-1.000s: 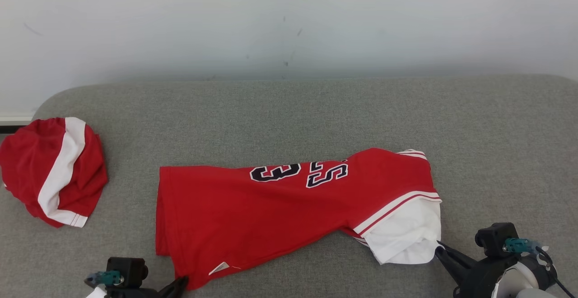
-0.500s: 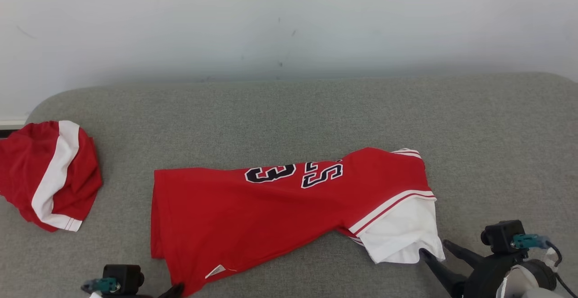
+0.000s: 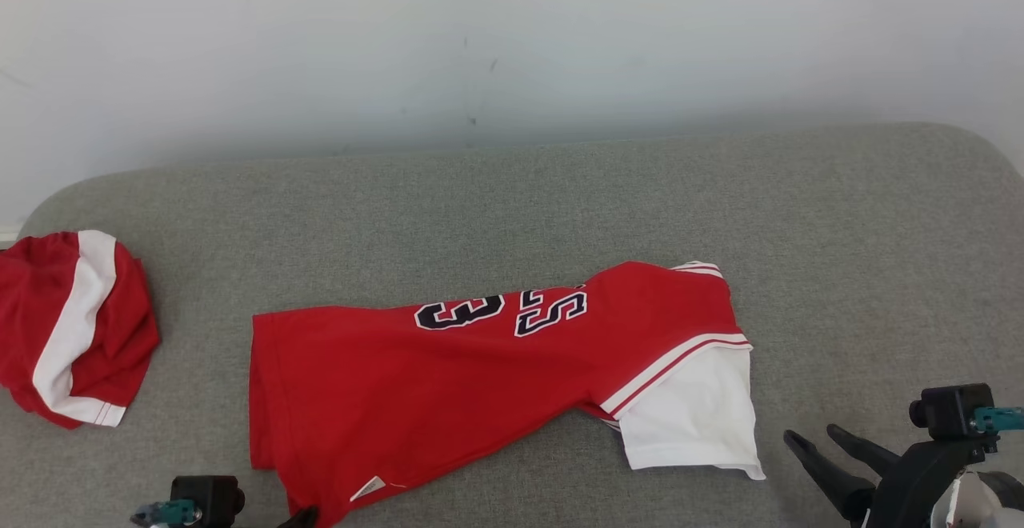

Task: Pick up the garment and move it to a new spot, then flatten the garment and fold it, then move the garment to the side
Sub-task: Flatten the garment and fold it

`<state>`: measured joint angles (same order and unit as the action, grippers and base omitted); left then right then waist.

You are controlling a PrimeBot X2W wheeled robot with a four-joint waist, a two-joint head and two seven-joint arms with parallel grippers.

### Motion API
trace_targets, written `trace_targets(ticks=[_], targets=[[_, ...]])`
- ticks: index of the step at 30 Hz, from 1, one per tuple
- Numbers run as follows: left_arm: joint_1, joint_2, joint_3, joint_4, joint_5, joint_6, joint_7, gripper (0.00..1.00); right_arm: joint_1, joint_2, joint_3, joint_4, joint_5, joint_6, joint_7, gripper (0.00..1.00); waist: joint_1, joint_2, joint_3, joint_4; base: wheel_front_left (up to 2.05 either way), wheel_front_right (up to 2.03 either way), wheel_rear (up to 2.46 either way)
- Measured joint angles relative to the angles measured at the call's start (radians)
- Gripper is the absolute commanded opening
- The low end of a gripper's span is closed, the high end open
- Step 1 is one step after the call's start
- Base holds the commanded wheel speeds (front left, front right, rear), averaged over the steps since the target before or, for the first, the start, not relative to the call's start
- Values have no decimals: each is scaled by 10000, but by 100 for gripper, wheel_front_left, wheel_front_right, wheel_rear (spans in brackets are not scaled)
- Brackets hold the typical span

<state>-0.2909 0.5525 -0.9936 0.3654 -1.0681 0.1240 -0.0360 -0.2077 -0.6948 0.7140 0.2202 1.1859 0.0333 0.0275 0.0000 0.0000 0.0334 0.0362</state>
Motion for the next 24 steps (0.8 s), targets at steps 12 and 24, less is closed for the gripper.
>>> trace_targets(ticks=[12,24], targets=[[-264,-29,31,-127,313,0,2,0,-402,790,752,750,-911,-951,460,100,0,0,250,491,0,0,0],[-226,-44,173,-169,309,0,-100,0,-681,863,1179,1294,-1210,-1137,1202,45,0,0,380,714,0,0,0]])
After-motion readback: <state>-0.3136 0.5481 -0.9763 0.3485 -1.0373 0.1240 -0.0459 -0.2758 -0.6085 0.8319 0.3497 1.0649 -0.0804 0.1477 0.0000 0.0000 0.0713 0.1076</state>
